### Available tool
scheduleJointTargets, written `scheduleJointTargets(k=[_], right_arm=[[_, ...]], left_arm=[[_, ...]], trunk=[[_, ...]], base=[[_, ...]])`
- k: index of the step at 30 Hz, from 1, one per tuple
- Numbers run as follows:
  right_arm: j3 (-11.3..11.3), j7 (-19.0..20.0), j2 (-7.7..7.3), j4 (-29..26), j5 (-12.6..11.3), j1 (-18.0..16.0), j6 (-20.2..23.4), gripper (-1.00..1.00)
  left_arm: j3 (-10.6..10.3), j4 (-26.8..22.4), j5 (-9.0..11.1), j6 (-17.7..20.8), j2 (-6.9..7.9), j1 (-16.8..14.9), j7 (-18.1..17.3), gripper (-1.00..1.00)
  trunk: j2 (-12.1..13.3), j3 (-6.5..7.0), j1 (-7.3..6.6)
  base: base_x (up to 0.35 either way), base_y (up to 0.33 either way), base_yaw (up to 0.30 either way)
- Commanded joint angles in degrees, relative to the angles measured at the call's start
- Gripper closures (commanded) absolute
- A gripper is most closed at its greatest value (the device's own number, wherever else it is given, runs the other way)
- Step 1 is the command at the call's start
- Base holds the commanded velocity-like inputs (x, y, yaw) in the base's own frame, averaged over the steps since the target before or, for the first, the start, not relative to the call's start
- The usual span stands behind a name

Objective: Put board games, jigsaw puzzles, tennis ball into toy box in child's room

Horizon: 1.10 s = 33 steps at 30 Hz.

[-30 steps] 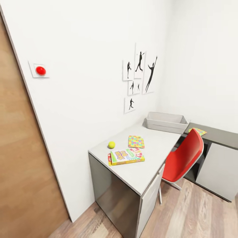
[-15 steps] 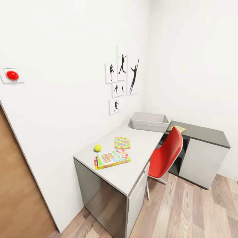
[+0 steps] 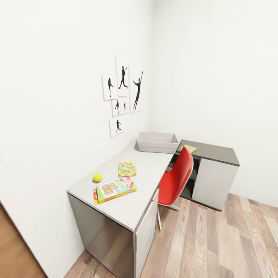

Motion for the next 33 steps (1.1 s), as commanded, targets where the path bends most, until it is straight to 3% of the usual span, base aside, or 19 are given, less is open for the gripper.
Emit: scheduleJointTargets(k=[1, 5, 16, 33], right_arm=[[-0.1, 0.0, 0.01, 0.0, -0.1, 0.0, 0.0, -1.00], [-0.1, 0.0, -0.02, 0.0, -0.1, 0.0, -0.1, -1.00], [-0.1, 0.0, -1.90, 0.0, -1.2, 0.0, -1.6, -1.00], [-0.1, 0.0, -2.27, 0.0, -2.2, 0.0, -1.8, -1.00]], left_arm=[[-0.4, 0.0, -0.2, -0.3, 0.03, 0.0, 0.0, -1.00], [-0.5, 0.0, -0.2, -0.6, 0.00, 0.0, 0.0, -1.00], [-0.6, 0.0, -0.2, -0.8, -0.02, 0.0, 0.1, -1.00], [-0.5, 0.0, -0.2, -0.9, -0.09, 0.0, 0.1, -1.00]], trunk=[[0.4, 0.14, -0.23], [2.0, 0.86, -1.10], [6.4, 2.83, -3.52], [13.2, 5.88, -7.25]], base=[[0.000, 0.000, -0.280], [0.000, 0.000, -0.280], [0.000, 0.000, -0.280], [0.000, 0.000, -0.280]])
